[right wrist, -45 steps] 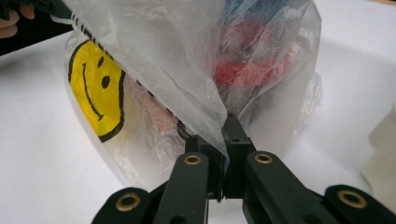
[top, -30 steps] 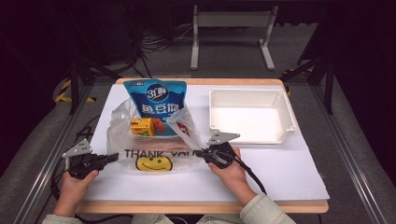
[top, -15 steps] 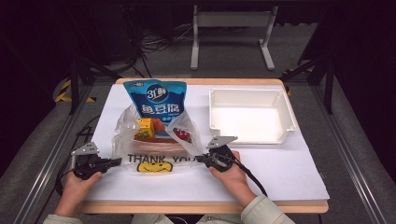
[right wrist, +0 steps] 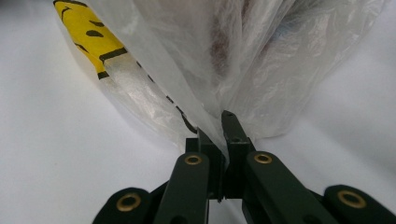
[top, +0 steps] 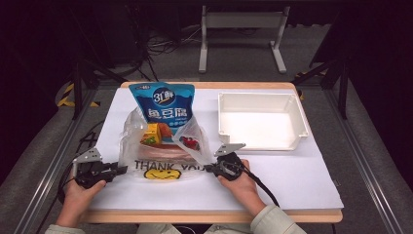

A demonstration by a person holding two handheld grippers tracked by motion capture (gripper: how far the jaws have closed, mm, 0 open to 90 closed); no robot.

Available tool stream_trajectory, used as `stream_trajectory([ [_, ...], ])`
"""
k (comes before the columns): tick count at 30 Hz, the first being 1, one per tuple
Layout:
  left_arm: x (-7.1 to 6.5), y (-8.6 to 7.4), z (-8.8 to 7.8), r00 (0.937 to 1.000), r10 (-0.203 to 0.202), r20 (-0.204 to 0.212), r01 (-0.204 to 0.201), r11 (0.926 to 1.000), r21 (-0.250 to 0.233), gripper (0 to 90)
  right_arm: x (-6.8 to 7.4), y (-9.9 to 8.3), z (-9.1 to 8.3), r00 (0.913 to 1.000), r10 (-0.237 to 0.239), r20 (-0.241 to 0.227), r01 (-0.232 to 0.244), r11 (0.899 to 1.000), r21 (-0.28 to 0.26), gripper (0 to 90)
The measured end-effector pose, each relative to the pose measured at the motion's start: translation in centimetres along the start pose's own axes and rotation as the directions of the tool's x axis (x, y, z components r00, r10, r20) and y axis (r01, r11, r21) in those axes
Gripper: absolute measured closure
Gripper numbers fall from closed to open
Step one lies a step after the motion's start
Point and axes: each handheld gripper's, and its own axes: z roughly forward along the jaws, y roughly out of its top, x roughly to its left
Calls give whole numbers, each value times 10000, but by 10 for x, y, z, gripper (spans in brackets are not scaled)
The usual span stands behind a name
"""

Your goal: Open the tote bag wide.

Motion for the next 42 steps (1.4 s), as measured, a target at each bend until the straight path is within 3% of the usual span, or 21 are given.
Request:
stream_trajectory([
  [2, -8, 6, -13, 9990, 387, -206, -396, 9980, -488, 556, 0, 0, 0, 10000, 16, 3, -16, 10000, -9, 895],
  [3, -8, 6, -13, 9990, 387, -206, -396, 9980, -488, 525, 0, 0, 0, 10000, 16, 3, -16, 10000, -9, 895],
  [7, -25, 18, -28, 9934, 983, -597, -1049, 9872, -1205, 453, 0, 0, 0, 10000, -6, 4, 6, 10000, -35, 894],
  [10, -34, 27, -37, 9912, 1067, -785, -1189, 9780, -1715, 464, 0, 0, -1, 10000, -17, 4, 17, 10000, -77, 894],
  [13, -42, 36, -46, 9919, 1050, -709, -1187, 9660, -2296, 497, 0, 1, -2, 10000, -52, 20, 52, 9999, -119, 894],
  [16, -49, 43, -49, 9905, 1182, -701, -1324, 9578, -2551, 511, 1, 1, -2, 10000, -40, 36, 41, 9999, -152, 893],
  [18, -54, 48, -48, 9878, 1299, -854, -1476, 9563, -2525, 509, 1, 1, -2, 10000, -68, 51, 69, 9998, -174, 893],
  [24, -61, 61, -33, 9807, 1354, -1410, -1642, 9620, -2181, 540, 1, 2, -3, 10000, -81, 55, 82, 9997, -241, 892],
  [28, -56, 62, -31, 9761, 1022, -1916, -1420, 9679, -2074, 689, 1, 2, -4, 9999, -130, 59, 131, 9995, -293, 892],
  [31, -48, 57, -32, 9789, 566, -1963, -989, 9721, -2129, 824, 1, 2, -5, 9999, -149, 70, 151, 9994, -321, 891],
  [34, -41, 52, -31, 9807, 316, -1932, -724, 9755, -2077, 887, 1, 2, -6, 9999, -153, 80, 155, 9994, -317, 891],
  [42, -21, 33, -20, 9828, -274, -1825, 40, 9919, -1273, 899, 3, 0, -4, 9997, -216, 74, 217, 9996, -183, 892],
])
